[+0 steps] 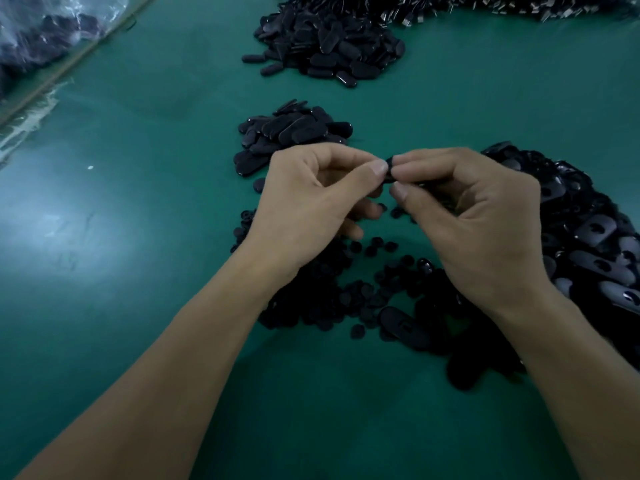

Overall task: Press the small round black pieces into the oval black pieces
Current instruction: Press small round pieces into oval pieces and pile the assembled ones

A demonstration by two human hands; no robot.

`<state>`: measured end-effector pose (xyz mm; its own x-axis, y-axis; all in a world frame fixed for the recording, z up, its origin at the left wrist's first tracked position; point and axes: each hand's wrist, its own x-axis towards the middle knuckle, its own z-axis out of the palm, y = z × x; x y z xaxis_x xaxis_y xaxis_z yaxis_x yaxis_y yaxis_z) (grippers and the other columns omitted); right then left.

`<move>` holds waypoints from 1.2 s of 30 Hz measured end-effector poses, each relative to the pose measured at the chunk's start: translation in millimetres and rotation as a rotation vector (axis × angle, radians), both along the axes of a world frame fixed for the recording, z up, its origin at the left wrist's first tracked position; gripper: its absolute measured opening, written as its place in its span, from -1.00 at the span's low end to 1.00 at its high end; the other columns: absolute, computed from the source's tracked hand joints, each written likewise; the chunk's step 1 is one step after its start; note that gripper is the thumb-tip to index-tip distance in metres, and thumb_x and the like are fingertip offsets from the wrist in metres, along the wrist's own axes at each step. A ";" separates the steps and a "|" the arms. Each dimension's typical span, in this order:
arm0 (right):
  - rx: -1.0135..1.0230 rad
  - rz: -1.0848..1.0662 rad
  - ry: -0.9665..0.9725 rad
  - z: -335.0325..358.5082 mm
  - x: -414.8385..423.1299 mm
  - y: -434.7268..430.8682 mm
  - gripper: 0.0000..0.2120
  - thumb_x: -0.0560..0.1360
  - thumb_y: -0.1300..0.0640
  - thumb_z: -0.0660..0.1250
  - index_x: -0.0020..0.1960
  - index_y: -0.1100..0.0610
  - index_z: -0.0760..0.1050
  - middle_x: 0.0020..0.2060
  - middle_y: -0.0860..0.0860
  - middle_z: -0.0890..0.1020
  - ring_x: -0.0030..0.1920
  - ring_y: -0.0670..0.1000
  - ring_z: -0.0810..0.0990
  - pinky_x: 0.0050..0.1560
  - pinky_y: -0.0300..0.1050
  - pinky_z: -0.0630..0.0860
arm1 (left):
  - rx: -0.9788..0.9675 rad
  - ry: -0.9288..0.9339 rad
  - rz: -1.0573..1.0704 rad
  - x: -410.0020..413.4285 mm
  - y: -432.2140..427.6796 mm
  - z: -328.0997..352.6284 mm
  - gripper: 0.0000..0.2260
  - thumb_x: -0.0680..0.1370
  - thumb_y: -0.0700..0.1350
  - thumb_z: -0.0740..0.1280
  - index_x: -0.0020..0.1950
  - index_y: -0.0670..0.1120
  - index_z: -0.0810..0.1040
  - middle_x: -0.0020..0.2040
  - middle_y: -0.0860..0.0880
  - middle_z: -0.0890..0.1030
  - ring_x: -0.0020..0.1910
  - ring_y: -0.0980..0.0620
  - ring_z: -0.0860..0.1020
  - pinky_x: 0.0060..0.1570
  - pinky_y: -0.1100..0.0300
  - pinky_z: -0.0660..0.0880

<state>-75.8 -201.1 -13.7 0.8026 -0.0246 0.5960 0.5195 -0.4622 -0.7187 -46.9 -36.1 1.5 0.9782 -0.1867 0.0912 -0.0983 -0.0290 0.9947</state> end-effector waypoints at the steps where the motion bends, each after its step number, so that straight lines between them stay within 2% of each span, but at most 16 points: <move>1: 0.028 0.005 0.024 -0.6 0.1 -0.3 -0.85 0.53 0.25 0.44 0.06 0.06 0.61 0.03 -0.04 0.68 0.09 -0.10 0.67 0.13 -0.12 0.60 | -0.056 0.025 -0.012 1.1 0.5 -0.2 -0.97 0.58 -0.20 0.44 -0.05 -0.14 0.67 -0.28 -0.03 0.69 -0.37 0.08 0.65 -0.44 0.29 0.52; 3: 0.076 0.015 0.073 -0.9 -0.5 0.0 -0.83 0.53 0.27 0.44 0.07 0.07 0.62 0.06 -0.01 0.68 0.12 -0.09 0.67 0.15 -0.11 0.60 | -0.134 0.052 -0.028 3.1 1.1 -1.0 -0.96 0.56 -0.27 0.44 -0.04 -0.15 0.66 -0.29 -0.03 0.68 -0.33 0.09 0.65 -0.37 0.29 0.55; 5: 0.095 0.008 0.100 0.4 -1.5 1.5 -0.79 0.52 0.28 0.44 0.09 0.05 0.61 0.05 -0.06 0.68 0.08 -0.10 0.68 0.12 -0.17 0.59 | -0.167 0.075 -0.039 4.2 0.7 -1.7 -0.92 0.56 -0.31 0.43 -0.02 -0.15 0.65 -0.30 -0.01 0.68 -0.32 0.09 0.66 -0.31 0.29 0.57; 8: 0.090 -0.031 0.087 4.0 -2.5 3.8 -0.75 0.50 0.28 0.47 0.11 0.01 0.58 0.00 -0.19 0.66 0.01 -0.15 0.67 0.04 -0.31 0.56 | -0.149 0.081 -0.045 4.4 0.5 -1.7 -0.90 0.56 -0.33 0.41 -0.02 -0.14 0.65 -0.32 0.00 0.68 -0.33 0.08 0.65 -0.29 0.29 0.57; 10: 0.113 -0.031 0.080 5.2 -3.0 5.1 -0.74 0.49 0.28 0.48 0.11 0.03 0.57 -0.01 -0.20 0.65 -0.01 -0.19 0.66 0.02 -0.34 0.55 | -0.131 0.063 -0.041 4.2 1.9 -1.1 -0.91 0.56 -0.31 0.42 -0.05 -0.14 0.66 -0.33 -0.02 0.67 -0.34 0.08 0.65 -0.29 0.29 0.58; 14: 0.147 -0.015 0.076 6.4 -3.8 6.2 -0.75 0.48 0.29 0.49 0.09 0.07 0.57 -0.04 -0.16 0.66 -0.04 -0.18 0.68 0.00 -0.33 0.56 | -0.130 0.025 -0.038 3.0 3.0 0.4 -0.93 0.54 -0.29 0.46 -0.10 -0.14 0.66 -0.32 -0.05 0.67 -0.34 0.05 0.65 -0.30 0.26 0.58; 18: 0.206 0.003 0.114 7.0 -2.2 4.2 -0.79 0.49 0.24 0.49 0.05 0.01 0.58 -0.09 -0.15 0.69 -0.06 -0.13 0.69 -0.01 -0.31 0.56 | -0.138 0.023 -0.050 2.7 1.6 -0.3 -0.94 0.55 -0.29 0.44 -0.09 -0.15 0.66 -0.29 -0.06 0.69 -0.32 0.05 0.67 -0.29 0.26 0.59; 22: 0.294 0.039 0.214 6.3 -0.4 1.5 -0.87 0.53 0.21 0.46 0.01 0.00 0.60 -0.22 -0.11 0.71 -0.23 -0.06 0.70 -0.18 -0.29 0.56 | -0.141 0.025 -0.054 3.4 0.6 -0.5 -0.91 0.59 -0.27 0.40 -0.07 -0.14 0.66 -0.30 -0.04 0.69 -0.32 0.05 0.67 -0.28 0.26 0.59; 25: 0.337 0.061 0.241 6.1 1.2 0.1 -0.88 0.56 0.25 0.41 -0.01 0.04 0.61 -0.25 -0.07 0.71 -0.27 -0.07 0.69 -0.22 -0.27 0.55 | -0.131 0.027 -0.058 3.6 0.1 -0.8 -0.90 0.60 -0.27 0.38 -0.07 -0.13 0.66 -0.29 -0.03 0.69 -0.31 0.05 0.68 -0.28 0.26 0.59; 29: 0.335 0.068 0.234 6.9 1.7 0.6 -0.84 0.57 0.27 0.37 0.00 0.02 0.63 -0.24 -0.08 0.71 -0.27 -0.10 0.68 -0.21 -0.28 0.55 | -0.046 -0.019 -0.078 2.0 1.4 -0.7 -0.90 0.58 -0.28 0.41 -0.01 -0.09 0.67 -0.27 -0.06 0.70 -0.31 0.05 0.69 -0.28 0.26 0.59; 33: 0.317 0.077 0.197 7.6 -0.3 3.0 -0.81 0.55 0.24 0.41 0.08 -0.01 0.58 -0.19 -0.07 0.73 -0.22 -0.09 0.68 -0.19 -0.28 0.56 | 0.090 -0.118 -0.096 0.5 2.2 -1.5 -0.91 0.55 -0.15 0.48 0.05 -0.03 0.69 -0.21 -0.16 0.72 -0.34 0.10 0.64 -0.31 0.23 0.60; 36: 0.321 -0.045 0.194 7.0 0.6 -0.8 -0.87 0.57 0.17 0.41 0.06 -0.04 0.56 -0.15 -0.05 0.72 -0.22 -0.06 0.71 -0.20 -0.27 0.58 | 0.110 -0.159 -0.071 2.4 2.3 -2.1 -0.91 0.56 -0.14 0.47 0.05 0.01 0.69 -0.20 -0.10 0.72 -0.32 0.12 0.63 -0.28 0.26 0.60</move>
